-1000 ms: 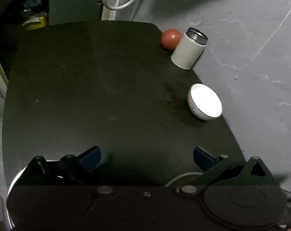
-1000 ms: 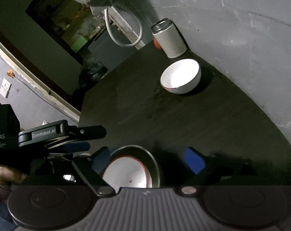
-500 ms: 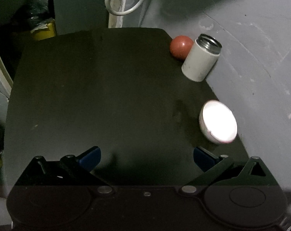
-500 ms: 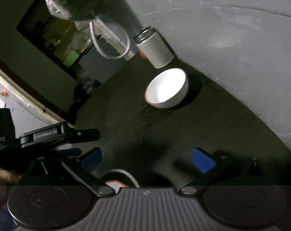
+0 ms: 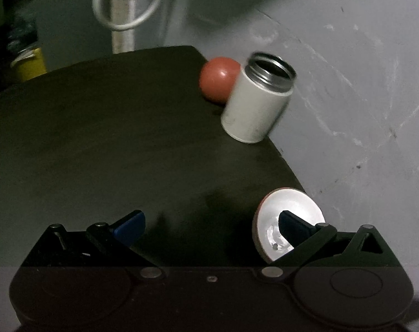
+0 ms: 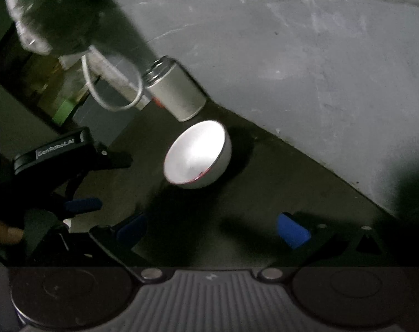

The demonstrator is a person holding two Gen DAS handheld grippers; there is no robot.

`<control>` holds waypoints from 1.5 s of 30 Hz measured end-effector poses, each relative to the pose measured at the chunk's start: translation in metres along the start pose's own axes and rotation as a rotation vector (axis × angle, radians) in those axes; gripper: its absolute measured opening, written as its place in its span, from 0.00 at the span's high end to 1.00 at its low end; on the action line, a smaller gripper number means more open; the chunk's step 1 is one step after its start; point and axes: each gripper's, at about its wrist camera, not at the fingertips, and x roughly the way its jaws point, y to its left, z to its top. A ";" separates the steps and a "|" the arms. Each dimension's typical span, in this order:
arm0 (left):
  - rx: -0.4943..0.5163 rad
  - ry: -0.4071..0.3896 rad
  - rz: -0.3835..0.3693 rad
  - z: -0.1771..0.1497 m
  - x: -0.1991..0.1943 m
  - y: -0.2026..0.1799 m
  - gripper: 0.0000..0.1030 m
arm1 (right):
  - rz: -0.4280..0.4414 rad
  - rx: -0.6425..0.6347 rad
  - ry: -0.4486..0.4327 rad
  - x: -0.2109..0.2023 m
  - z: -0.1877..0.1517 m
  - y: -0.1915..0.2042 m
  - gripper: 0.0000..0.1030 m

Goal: Organize plates and bowls
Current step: 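Close the left gripper on the second white bowl rim, then lift the second white bowl with the left gripper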

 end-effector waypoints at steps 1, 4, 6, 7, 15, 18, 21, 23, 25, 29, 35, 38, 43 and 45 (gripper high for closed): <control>0.015 0.006 -0.001 0.001 0.005 -0.002 0.01 | -0.020 0.003 -0.011 0.003 0.002 0.000 0.00; 0.057 0.016 0.006 0.002 0.014 -0.007 0.01 | -0.063 -0.003 -0.032 0.010 0.006 0.001 0.00; 0.081 -0.005 0.036 0.001 0.016 -0.010 0.01 | -0.099 -0.021 -0.041 0.015 0.009 0.004 0.01; 0.092 -0.010 0.041 0.001 0.016 -0.011 0.01 | -0.118 -0.029 -0.046 0.016 0.010 0.006 0.01; 0.132 -0.039 0.052 0.001 0.019 -0.014 0.01 | -0.153 -0.055 -0.075 0.030 0.019 0.013 0.14; 0.137 -0.040 0.054 0.001 0.019 -0.015 0.03 | -0.162 -0.059 -0.081 0.035 0.022 0.015 0.18; 0.140 -0.031 0.055 0.001 0.022 -0.015 0.09 | -0.168 -0.062 -0.085 0.039 0.024 0.016 0.21; 0.143 -0.027 0.053 -0.001 0.022 -0.016 0.11 | -0.170 -0.067 -0.085 0.041 0.024 0.017 0.25; 0.158 -0.017 0.049 -0.002 0.021 -0.018 0.22 | -0.174 -0.076 -0.087 0.042 0.024 0.018 0.27; 0.175 -0.009 0.026 -0.005 0.021 -0.021 0.36 | -0.154 -0.069 -0.085 0.045 0.026 0.018 0.40; 0.159 -0.001 -0.044 -0.010 0.022 -0.024 0.65 | -0.134 -0.074 -0.082 0.047 0.027 0.017 0.53; 0.131 -0.004 -0.091 -0.012 0.023 -0.023 0.80 | -0.114 -0.081 -0.078 0.048 0.028 0.018 0.62; 0.098 -0.006 -0.127 -0.016 0.025 -0.023 0.93 | -0.087 -0.103 -0.074 0.050 0.029 0.021 0.71; 0.096 -0.008 -0.130 -0.017 0.024 -0.022 0.93 | -0.080 -0.102 -0.073 0.050 0.029 0.020 0.73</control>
